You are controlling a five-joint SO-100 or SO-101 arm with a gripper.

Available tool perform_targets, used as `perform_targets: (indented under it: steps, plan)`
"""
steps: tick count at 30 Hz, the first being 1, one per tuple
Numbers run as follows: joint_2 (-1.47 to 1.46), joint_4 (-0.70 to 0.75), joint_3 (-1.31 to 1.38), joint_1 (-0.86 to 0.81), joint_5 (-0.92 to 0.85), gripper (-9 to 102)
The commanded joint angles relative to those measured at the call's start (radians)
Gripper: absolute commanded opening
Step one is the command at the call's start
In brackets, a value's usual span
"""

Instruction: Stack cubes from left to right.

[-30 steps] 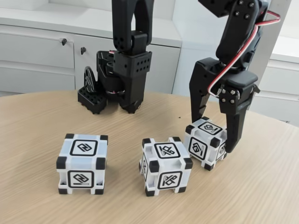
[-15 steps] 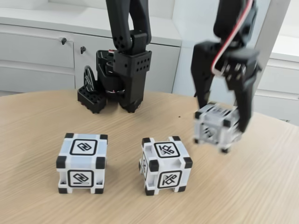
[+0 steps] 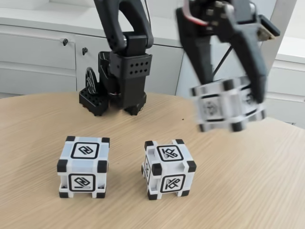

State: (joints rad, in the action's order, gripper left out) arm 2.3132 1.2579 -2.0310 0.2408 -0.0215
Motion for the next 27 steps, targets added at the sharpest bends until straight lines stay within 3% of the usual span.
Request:
perform_targets:
  steps: [1,9,19,27]
  plan:
    - [0.037,-0.005,0.006,-0.143,-0.011,0]
    - [0.034,0.02,0.002,-0.333,0.011,0]
    - [0.035,0.288,0.015,-0.39,0.031,0]
    - [0.026,0.296,0.015,-0.525,0.023,0]
